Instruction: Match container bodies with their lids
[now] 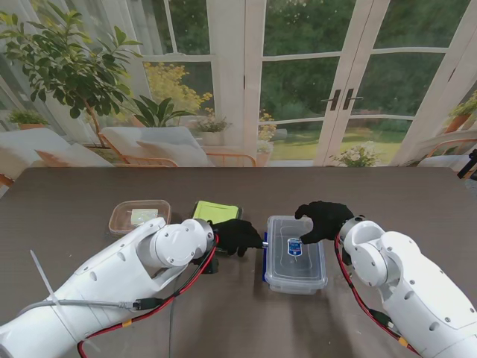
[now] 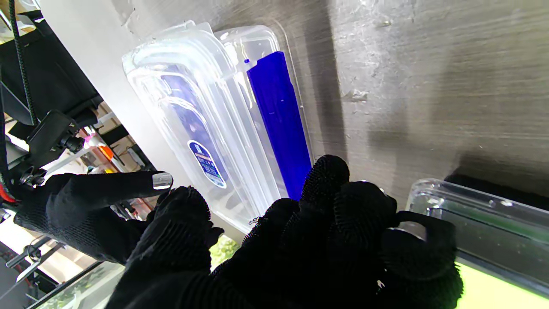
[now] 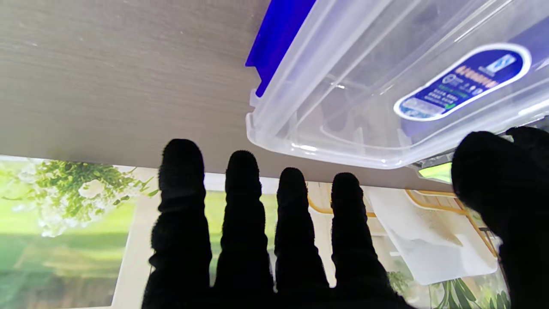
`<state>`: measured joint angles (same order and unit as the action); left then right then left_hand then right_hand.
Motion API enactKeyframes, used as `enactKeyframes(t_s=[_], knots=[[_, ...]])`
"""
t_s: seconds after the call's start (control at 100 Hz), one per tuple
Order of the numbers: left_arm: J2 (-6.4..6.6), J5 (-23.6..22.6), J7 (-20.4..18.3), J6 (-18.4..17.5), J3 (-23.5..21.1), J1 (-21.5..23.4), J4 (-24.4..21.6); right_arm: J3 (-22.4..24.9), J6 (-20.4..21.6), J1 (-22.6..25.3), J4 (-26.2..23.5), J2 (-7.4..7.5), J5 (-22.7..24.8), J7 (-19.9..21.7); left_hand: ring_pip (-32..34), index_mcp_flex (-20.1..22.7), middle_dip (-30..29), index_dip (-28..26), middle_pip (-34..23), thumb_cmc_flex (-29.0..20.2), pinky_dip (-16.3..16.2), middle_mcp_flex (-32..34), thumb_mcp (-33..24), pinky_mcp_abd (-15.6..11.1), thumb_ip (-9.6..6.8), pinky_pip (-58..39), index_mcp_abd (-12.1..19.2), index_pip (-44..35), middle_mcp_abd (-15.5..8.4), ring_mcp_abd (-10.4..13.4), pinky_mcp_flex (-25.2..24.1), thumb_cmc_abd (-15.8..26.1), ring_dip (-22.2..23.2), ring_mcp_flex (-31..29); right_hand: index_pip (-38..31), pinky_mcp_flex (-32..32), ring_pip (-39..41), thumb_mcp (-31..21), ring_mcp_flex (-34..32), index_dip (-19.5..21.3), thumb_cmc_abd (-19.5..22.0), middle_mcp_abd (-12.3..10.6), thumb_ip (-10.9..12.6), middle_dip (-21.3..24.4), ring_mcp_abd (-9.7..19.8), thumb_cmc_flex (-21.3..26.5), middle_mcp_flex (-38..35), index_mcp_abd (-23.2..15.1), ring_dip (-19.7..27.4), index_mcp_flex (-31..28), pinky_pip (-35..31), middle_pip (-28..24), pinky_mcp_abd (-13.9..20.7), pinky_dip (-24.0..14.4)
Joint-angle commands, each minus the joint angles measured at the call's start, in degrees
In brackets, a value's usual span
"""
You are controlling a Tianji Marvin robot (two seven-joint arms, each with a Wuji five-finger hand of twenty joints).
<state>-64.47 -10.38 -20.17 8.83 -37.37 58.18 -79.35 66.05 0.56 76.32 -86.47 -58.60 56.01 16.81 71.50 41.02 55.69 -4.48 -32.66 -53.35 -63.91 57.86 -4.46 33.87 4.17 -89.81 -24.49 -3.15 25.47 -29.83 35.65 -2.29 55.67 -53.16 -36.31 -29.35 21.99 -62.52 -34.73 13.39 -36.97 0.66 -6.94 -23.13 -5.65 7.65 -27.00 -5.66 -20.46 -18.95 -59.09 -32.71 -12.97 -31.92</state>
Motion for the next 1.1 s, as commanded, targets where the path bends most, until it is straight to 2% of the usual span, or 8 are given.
enactKeyframes(t_s=[0.0,0.58,0.94,1.09], knots=[[-0.49,0.4,-1.4,0.5,0.1,0.6,-0.4,-0.2,0.5,1.3,-0.3,-0.04,0.7,0.1,-2.2,0.8,-0.7,-0.4,0.6,-1.5,0.4,0.1,0.8,-1.7,-1.99,-2.0,0.0,-0.2,1.5,-3.4,0.6,1.3,-0.5,0.8,0.0,17.2,0.1,1.1,1.4,-0.5,-2.7,0.2,-1.2,1.1,-0.2,-1.2,2.3,-0.4,0.3,2.3,1.2,-0.2,1.0,0.8],[-0.40,2.1,-2.7,0.5,1.1,0.2,-2.1,-1.2,-0.3,1.3,1.5,0.02,2.9,-1.4,-2.5,1.5,-1.2,-0.5,0.8,-1.2,0.6,0.6,0.4,-1.2,-1.93,-1.9,-0.5,-0.5,2.0,-3.6,0.7,1.3,-0.8,0.6,0.3,17.5,0.0,0.6,1.1,-1.7,-3.2,0.3,-1.1,1.9,-1.2,-0.7,3.8,-0.1,0.6,5.5,2.4,-0.8,0.8,0.3],[0.56,2.1,-4.8,1.3,0.8,1.0,-3.2,-0.6,0.8,2.9,1.6,-0.04,1.8,-2.4,-2.8,2.0,-1.3,-0.5,0.9,-1.3,0.8,0.5,0.3,-1.4,-1.92,-1.6,-0.4,-0.6,2.1,-3.8,0.1,1.5,-0.9,1.0,0.0,17.4,0.2,0.5,0.2,-2.1,-3.0,0.3,-1.1,2.2,-1.3,-0.7,3.5,-0.1,0.6,5.7,2.5,-0.9,0.7,0.1],[0.58,2.3,-5.0,1.5,1.0,1.1,-3.4,0.2,1.4,4.0,1.2,-0.10,1.9,-3.3,-2.9,2.0,-1.3,-0.6,0.9,-1.4,0.9,0.4,0.5,-1.4,-1.92,-1.2,-0.5,-0.6,2.1,-3.9,-0.3,1.4,-0.8,1.1,-0.1,17.3,0.3,0.3,-0.1,-2.2,-3.3,0.3,-1.1,2.3,-0.9,-0.6,3.5,0.0,0.7,6.2,2.5,-1.0,0.7,0.0]])
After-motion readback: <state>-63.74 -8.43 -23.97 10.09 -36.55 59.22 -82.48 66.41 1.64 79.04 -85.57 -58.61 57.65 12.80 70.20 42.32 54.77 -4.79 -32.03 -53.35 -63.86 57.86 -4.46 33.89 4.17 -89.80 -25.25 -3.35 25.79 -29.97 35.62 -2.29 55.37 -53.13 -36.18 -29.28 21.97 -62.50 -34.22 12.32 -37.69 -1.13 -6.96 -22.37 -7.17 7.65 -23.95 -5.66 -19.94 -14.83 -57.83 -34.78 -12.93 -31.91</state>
